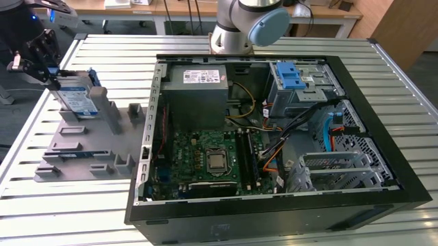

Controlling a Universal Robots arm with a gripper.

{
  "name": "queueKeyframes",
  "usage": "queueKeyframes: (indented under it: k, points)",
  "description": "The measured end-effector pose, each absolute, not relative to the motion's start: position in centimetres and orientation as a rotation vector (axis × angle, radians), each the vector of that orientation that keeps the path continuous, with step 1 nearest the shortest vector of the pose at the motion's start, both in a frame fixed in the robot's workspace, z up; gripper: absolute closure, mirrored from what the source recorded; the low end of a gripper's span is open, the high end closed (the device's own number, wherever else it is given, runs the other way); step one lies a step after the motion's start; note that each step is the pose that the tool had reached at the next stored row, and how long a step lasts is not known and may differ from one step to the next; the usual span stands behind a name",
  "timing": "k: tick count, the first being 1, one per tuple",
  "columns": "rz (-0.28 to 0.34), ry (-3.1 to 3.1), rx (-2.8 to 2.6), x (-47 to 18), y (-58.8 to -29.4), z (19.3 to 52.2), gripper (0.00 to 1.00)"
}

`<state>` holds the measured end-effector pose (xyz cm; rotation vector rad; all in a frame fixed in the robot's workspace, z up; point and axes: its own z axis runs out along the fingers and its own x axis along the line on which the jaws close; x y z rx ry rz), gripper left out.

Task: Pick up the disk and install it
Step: 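Pick up the disk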

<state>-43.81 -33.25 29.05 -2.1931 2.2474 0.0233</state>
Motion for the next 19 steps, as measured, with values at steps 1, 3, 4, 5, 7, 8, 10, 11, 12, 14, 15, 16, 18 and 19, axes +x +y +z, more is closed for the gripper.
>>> queueKeyframes:
  k: [1,3,4,5,7,8,10,11,12,14,15,16,18,19]
  points:
    - [0.023,2.247,-2.193,-43.82,-33.25,29.05,0.62]
    - [0.023,2.247,-2.193,-43.82,-33.25,29.06,0.56]
    - [0.023,2.247,-2.193,-43.81,-33.25,29.06,0.56]
    - [0.023,2.247,-2.193,-43.81,-33.25,29.05,0.56]
    - [0.023,2.247,-2.193,-43.82,-33.25,29.05,0.56]
    - [0.023,2.247,-2.193,-43.82,-33.25,29.05,0.56]
    - [0.023,2.247,-2.193,-43.82,-33.25,29.05,0.57]
    - [0.023,2.247,-2.193,-43.82,-33.25,29.05,0.57]
    - [0.023,2.247,-2.193,-43.81,-33.25,29.05,0.64]
    - [0.023,2.247,-2.193,-43.82,-33.25,29.05,0.64]
    - [0.023,2.247,-2.193,-43.82,-33.25,29.05,0.64]
    - [0.023,2.247,-2.193,-43.82,-33.25,29.05,0.64]
    - [0.023,2.247,-2.194,-43.81,-33.25,29.05,0.64]
    - [0.023,2.247,-2.194,-43.82,-33.25,29.05,0.64]
